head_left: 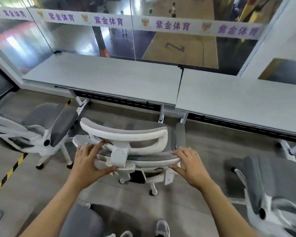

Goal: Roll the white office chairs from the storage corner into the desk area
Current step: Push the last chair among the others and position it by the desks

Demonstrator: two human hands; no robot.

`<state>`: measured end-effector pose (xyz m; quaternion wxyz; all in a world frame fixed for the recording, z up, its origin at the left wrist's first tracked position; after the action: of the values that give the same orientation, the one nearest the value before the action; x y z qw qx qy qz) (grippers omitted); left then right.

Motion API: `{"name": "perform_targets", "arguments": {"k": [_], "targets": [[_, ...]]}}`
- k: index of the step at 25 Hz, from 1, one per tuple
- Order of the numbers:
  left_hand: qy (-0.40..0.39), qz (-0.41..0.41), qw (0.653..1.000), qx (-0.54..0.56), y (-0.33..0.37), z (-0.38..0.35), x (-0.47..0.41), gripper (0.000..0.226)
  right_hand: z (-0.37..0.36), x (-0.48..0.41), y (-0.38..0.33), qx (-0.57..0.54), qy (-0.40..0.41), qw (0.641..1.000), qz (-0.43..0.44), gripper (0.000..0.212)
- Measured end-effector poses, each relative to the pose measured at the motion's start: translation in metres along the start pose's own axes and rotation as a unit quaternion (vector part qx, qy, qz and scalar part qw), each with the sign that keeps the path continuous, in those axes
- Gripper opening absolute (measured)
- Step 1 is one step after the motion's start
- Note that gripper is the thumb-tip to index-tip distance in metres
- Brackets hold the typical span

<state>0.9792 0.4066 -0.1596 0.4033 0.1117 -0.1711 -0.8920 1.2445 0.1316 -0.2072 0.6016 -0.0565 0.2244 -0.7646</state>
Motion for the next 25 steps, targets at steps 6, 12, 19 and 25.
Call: {"name": "perform_targets", "arguments": {"k": [6, 12, 19, 25], "targets": [[0.014, -0.113, 0.992, 0.055, 0.027, -0.013, 0.036, 0.088, 0.026, 0.060, -0.022, -0.081, 0.070, 0.979, -0.175, 0.074], [-0.020, -0.171, 0.982, 0.079, 0.025, -0.015, 0.048, 0.087, 0.011, 0.127, -0.075, -0.037, 0.099, 0.952, -0.288, 0.076], [-0.051, -0.177, 0.981, 0.053, 0.041, -0.020, 0.032, 0.089, 0.013, 0.138, -0.071, -0.152, 0.077, 0.915, -0.365, 0.088], [-0.069, -0.141, 0.987, 0.025, 0.043, -0.022, 0.016, 0.091, 0.014, 0.118, -0.053, -0.185, 0.089, 0.908, -0.365, 0.086]]}}
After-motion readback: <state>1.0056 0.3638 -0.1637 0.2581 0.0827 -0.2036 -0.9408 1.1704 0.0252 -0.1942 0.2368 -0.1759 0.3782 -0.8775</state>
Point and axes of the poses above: each hand's wrist, its own x-axis away from the middle knuckle, its own z-axis out of the back of the hand, y = z × x, the point moved 7 cm from there along -x, towards the middle knuckle, and after that the axes turned 13 degrees about z, right-handed, at the moved point
